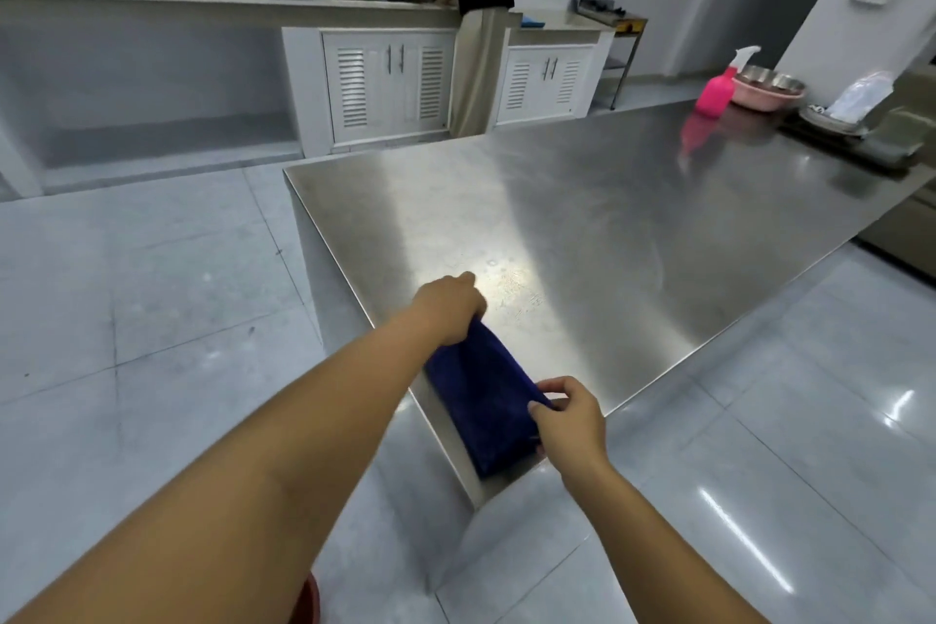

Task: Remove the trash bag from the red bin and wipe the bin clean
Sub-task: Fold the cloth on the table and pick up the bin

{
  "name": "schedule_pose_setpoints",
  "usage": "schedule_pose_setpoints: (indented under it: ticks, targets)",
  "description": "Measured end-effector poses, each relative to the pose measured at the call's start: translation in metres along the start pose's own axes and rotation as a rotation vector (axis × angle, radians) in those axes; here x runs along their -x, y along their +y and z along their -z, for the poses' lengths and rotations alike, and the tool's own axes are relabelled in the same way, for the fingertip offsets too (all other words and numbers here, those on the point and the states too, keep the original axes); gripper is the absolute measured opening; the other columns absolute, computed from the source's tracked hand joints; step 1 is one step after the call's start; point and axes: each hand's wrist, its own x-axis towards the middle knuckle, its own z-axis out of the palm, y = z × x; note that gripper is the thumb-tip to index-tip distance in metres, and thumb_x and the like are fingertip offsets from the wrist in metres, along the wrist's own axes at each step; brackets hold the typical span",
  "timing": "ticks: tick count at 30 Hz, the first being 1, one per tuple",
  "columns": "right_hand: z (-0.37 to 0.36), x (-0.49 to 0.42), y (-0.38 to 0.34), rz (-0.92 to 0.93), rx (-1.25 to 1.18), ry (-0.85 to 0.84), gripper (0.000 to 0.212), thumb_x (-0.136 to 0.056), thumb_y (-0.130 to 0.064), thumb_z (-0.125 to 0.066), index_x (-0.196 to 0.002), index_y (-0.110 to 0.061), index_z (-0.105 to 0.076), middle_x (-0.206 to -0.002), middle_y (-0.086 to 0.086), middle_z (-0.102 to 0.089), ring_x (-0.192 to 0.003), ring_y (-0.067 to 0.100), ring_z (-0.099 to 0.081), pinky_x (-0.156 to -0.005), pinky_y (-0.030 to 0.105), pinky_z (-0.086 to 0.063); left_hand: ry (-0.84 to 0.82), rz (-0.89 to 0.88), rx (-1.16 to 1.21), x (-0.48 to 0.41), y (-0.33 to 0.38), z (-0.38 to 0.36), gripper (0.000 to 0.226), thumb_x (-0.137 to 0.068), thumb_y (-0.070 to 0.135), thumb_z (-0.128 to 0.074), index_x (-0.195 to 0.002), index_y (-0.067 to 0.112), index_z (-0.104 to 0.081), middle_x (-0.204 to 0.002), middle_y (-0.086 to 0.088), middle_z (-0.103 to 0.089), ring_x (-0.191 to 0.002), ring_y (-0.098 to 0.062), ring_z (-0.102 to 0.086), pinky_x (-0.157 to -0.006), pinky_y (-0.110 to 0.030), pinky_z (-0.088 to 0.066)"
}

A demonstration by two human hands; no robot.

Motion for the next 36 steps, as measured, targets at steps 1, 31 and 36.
schedule_pose_setpoints:
  ticks: [1,31,36]
  targets:
    - [0.002,-0.003,0.005,0.003,0.031,0.021,0.019,-0.087,-0.003,-0.056,-0.098,-0.019,-0.057,-0.103,0.011,-0.067,-0.081,0.025,-0.066,-0.059,0.027,-0.057,0.063,-0.003,-0.014,-0.002,0.009,-0.006,0.04,-0.082,0.001,-0.051,-0.118,0.017,-0.058,-0.125,-0.009,-0.046,-0.105,-0.03,-0.052,-0.074,-0.035,-0.044]
    - [-0.168,0.093,0.075,0.648,0.568,-0.57,0.025,-0.086,-0.014,-0.055,-0.109,-0.01,-0.065,-0.111,0.012,-0.066,-0.107,0.028,-0.057,-0.092,0.031,-0.044,0.29,1.17,0.806,0.373,-0.1,-0.198,0.033,-0.087,0.017,-0.057,-0.12,0.011,-0.058,-0.127,-0.013,-0.058,-0.111,-0.03,-0.056,-0.09,-0.033,-0.044]
    - [-0.225,0.084,0.156,0.439,0.597,-0.606,0.023,-0.084,-0.012,-0.056,-0.104,-0.01,-0.067,-0.108,0.013,-0.068,-0.094,0.026,-0.062,-0.077,0.021,-0.041,0.24,1.319,0.919,0.411,-0.089,-0.296,0.04,-0.087,0.019,-0.058,-0.127,0.015,-0.055,-0.134,-0.017,-0.05,-0.117,-0.031,-0.052,-0.089,-0.03,-0.041]
